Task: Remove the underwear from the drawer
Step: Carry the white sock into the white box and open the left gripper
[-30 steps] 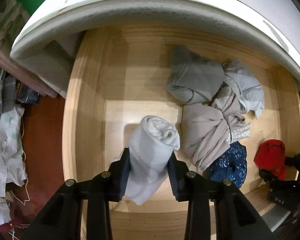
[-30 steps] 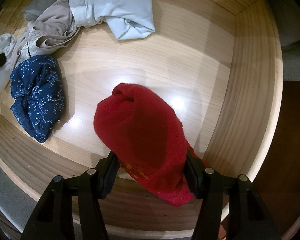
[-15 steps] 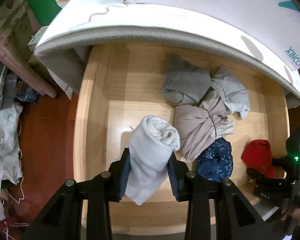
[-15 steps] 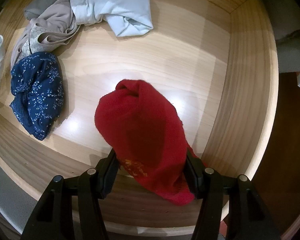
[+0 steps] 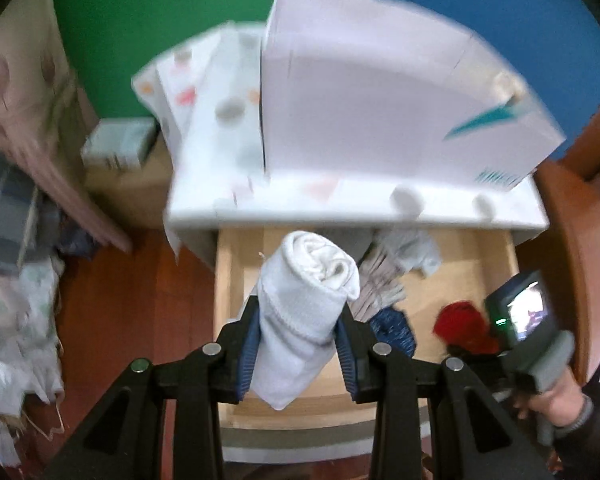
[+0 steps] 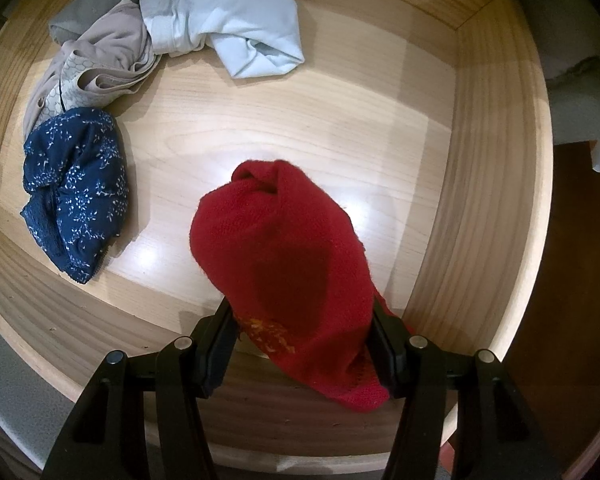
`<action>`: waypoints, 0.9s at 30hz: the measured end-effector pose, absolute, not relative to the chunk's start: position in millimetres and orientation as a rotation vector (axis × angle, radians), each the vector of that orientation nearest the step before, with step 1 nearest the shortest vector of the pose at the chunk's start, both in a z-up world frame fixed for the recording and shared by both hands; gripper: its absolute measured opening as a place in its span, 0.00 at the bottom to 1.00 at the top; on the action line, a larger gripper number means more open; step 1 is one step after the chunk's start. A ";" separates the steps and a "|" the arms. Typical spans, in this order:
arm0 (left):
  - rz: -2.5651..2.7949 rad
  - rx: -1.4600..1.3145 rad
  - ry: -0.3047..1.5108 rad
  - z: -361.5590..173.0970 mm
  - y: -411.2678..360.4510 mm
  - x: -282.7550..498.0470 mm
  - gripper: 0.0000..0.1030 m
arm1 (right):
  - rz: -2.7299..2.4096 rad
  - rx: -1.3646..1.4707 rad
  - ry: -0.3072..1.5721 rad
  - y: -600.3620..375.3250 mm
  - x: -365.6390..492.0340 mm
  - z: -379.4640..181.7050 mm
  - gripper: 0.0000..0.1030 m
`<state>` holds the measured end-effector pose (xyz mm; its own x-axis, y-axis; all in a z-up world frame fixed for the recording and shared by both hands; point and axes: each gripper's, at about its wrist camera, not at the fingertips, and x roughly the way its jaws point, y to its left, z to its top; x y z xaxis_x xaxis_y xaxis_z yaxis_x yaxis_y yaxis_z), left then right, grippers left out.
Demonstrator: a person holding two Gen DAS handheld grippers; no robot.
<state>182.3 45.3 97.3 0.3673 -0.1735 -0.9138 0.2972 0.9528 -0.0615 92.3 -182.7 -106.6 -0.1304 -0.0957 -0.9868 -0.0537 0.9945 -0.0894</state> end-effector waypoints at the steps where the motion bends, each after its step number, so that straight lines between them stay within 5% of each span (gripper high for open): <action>1: -0.308 0.128 1.129 112.5 45.4 181.9 0.34 | -0.036 -0.113 1.702 -182.5 92.1 -106.6 0.54; 11: -0.383 0.124 0.864 255.1 11.9 213.1 0.34 | -0.037 -0.112 1.702 -183.1 92.4 -105.4 0.54; 27: -0.246 0.157 0.977 186.5 -59.2 330.0 0.34 | -0.037 -0.111 1.700 -183.3 91.9 -103.8 0.54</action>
<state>330.0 -59.2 186.5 0.5354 -0.1350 -0.8337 0.2755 0.9611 0.0213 91.9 -183.3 -103.8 -0.1282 -0.0955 -0.9871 -0.0523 0.9946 -0.0894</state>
